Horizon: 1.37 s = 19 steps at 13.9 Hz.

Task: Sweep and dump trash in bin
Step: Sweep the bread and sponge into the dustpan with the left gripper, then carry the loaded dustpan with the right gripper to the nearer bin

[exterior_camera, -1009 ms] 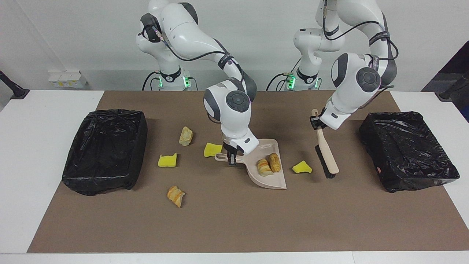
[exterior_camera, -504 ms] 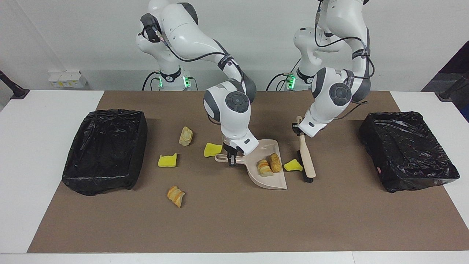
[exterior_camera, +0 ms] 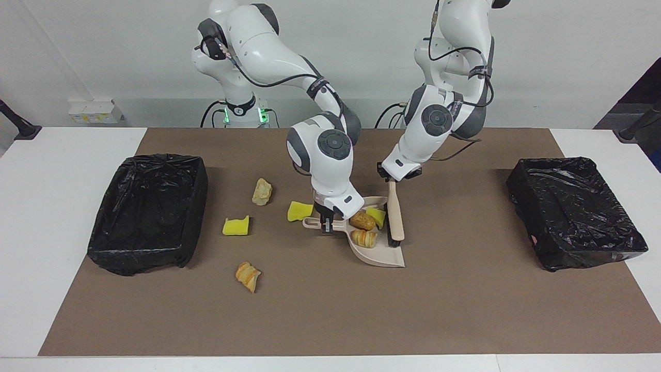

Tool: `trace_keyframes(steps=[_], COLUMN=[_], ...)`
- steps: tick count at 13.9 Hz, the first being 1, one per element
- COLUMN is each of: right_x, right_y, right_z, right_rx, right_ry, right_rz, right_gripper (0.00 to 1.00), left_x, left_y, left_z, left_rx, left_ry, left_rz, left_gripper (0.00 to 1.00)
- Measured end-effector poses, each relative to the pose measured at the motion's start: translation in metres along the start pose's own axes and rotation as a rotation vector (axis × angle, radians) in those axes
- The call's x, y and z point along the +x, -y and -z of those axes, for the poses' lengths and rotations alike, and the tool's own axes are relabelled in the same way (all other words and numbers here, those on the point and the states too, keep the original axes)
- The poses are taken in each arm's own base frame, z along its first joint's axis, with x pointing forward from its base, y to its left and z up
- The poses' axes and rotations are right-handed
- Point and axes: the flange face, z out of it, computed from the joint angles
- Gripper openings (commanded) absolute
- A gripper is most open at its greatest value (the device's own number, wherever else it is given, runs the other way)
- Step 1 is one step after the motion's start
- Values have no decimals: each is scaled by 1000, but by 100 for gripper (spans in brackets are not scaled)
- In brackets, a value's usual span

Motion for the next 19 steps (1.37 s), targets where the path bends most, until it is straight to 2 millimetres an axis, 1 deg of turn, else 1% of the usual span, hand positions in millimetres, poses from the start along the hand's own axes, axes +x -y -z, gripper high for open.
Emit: trace_keyframes(steps=[3,5,6,7,9,10,11,12,13,14,15,16,17,19], right_x=[0,0,0,0,0,-1,-2,-6,-11,-21,-35,-51,-72,-125], right_y=[0,0,0,0,0,-1,-1,-3,-7,-11,-16,-21,-26,-36], right_z=[0,0,0,0,0,0,0,1,4,10,19,31,45,75], right_rx=[0,0,0,0,-1,-1,-1,-3,-7,-13,-18,-19,-18,-13], right_ry=[0,0,0,0,-1,-2,-2,-3,-4,-6,-11,-15,-19,-45], right_rz=[0,0,0,0,-1,-2,-4,-10,-19,-34,-56,-79,-94,-121], right_gripper=[0,0,0,0,0,0,0,0,0,0,0,0,0,0], left_x=[1,-3,-7,-15,-44,-58,-71,-83,-95,-108,-121,-133,-146,-163], left_y=[4,10,13,16,23,23,21,13,2,-8,-18,-26,-31,-41], left_z=[11,32,48,65,101,113,120,119,112,102,90,78,65,39], left_rx=[-5,-7,-8,-3,26,36,43,51,64,77,84,85,84,89], left_ry=[-8,-2,0,1,14,23,25,24,29,33,23,4,-14,-34], left_rz=[27,38,43,43,29,26,27,31,39,44,41,36,30,25], left_gripper=[0,0,0,0,0,0,0,0,0,0,0,0,0,0])
